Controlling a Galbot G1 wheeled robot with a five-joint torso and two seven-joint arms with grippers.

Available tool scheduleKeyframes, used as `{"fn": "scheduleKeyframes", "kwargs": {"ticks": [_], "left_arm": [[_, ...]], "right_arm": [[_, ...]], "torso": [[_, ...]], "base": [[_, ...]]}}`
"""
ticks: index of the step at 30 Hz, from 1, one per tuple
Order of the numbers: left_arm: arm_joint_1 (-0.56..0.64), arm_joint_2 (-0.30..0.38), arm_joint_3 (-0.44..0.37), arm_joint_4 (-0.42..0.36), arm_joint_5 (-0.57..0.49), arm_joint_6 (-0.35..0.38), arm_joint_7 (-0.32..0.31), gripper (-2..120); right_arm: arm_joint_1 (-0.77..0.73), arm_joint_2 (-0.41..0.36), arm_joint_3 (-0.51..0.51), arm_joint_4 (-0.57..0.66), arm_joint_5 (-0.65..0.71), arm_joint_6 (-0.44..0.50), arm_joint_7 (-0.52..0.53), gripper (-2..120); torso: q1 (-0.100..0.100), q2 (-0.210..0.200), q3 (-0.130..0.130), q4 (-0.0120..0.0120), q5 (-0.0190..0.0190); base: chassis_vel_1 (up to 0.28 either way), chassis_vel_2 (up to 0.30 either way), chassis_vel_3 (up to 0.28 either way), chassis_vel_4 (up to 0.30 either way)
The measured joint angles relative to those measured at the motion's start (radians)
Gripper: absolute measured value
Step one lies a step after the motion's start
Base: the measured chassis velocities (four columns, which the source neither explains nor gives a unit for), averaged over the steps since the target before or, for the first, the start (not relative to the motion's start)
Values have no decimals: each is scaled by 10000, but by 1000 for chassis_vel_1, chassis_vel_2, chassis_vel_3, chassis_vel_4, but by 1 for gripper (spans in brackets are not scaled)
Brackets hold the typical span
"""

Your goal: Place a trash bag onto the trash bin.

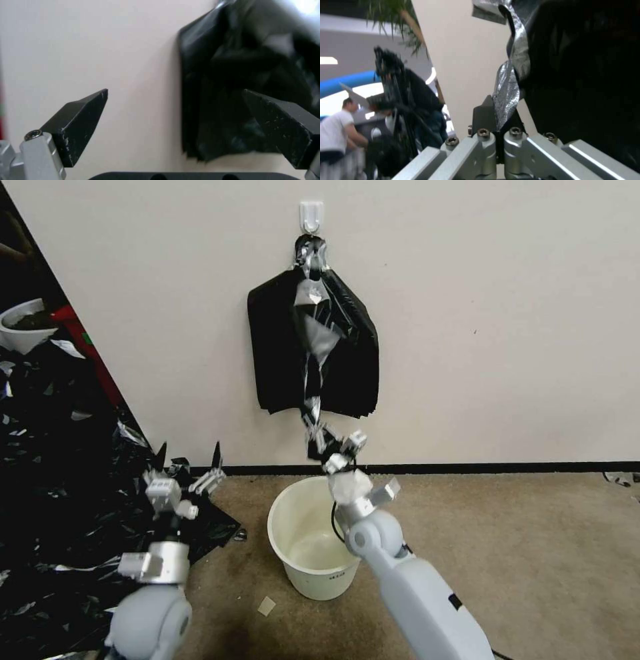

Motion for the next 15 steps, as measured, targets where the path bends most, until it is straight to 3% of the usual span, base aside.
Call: {"fn": "scheduleKeyframes", "kwargs": {"ticks": [3,4,6,7,11,13,15], "left_arm": [[-394,528,116,3,-322,-25,191,100],[-1028,1147,294,47,-647,-26,354,100],[-1730,1746,555,176,-884,75,475,100],[-1730,1746,555,176,-884,75,475,100],[-3984,3178,1859,910,-1145,669,868,100],[-4561,3412,2196,1115,-1144,751,1034,100],[-6070,3989,3309,1624,-1282,1136,1583,100]], "right_arm": [[21,45,39,-168,-214,69,-41,0],[168,109,78,-279,-313,92,-52,0],[433,176,167,-339,-352,96,-52,0],[433,176,167,-339,-352,96,-52,0],[965,292,316,-319,-318,76,-13,0],[1014,327,323,-277,-318,67,-13,0],[1081,441,334,-133,-352,53,4,0]], "torso": [[0,0,0,2,0],[0,0,0,0,1],[0,0,2,3,-1],[0,0,2,3,-1],[1,0,2,5,-2],[0,0,3,2,-3],[0,0,1,-3,3]], "base": [[0,0,0,0],[0,0,0,0],[0,0,0,0],[0,0,0,0],[0,0,0,0],[0,0,0,0],[0,0,0,0]]}}
